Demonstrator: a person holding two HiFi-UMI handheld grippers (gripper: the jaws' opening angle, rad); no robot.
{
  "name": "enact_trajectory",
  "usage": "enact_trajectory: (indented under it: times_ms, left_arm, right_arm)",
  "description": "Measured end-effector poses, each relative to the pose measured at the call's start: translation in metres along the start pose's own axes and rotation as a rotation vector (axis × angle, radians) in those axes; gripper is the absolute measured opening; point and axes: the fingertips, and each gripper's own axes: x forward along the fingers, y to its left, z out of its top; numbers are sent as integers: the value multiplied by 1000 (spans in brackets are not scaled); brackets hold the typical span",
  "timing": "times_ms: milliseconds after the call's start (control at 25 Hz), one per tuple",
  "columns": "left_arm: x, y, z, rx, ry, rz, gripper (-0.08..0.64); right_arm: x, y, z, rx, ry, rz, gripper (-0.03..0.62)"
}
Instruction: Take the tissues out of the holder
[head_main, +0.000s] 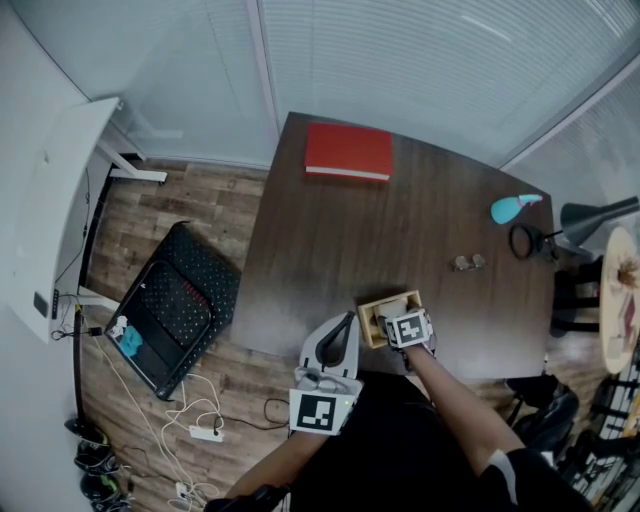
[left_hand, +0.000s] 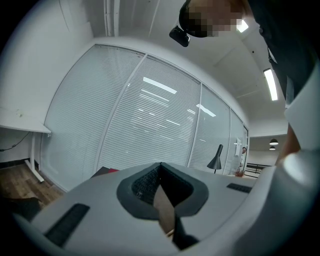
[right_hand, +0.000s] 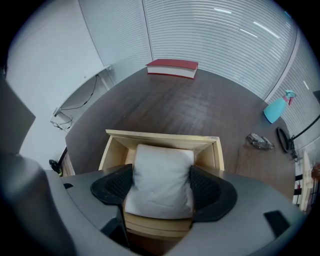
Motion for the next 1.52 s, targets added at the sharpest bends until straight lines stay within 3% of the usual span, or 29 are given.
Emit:
enact_trajectory:
  times_ms: [160,560,1000,1160,1240,1320,1520]
  left_arm:
    - [0,0,-1,8,0,6,-2]
    - [-5,0,-6,-27,12,8,-1]
    - [-5,-4,-8,-23,26,-9,-2]
    - [-7,-4,-8,-26,24,-9,-2]
    - [-7,-3,-8,-29,23,-7,-2]
    - [-8,0,-7,-33,18,-2,-1]
    - [-11,6,-11,-51,21,9,-1]
  right_arm:
    - [-1,-6,-3,-28,7,-25,365]
    - [-11,1,6,-27,-71,31,341]
    - [-14,2,5,-44,-70,52,330]
    - [-8,1,1,-10,-8,28,343]
    - [-4,-1,-1,1,16,1,408]
    - [-2,-2,0,3,10,-23,427]
    - [9,10,-21,27,93,25,437]
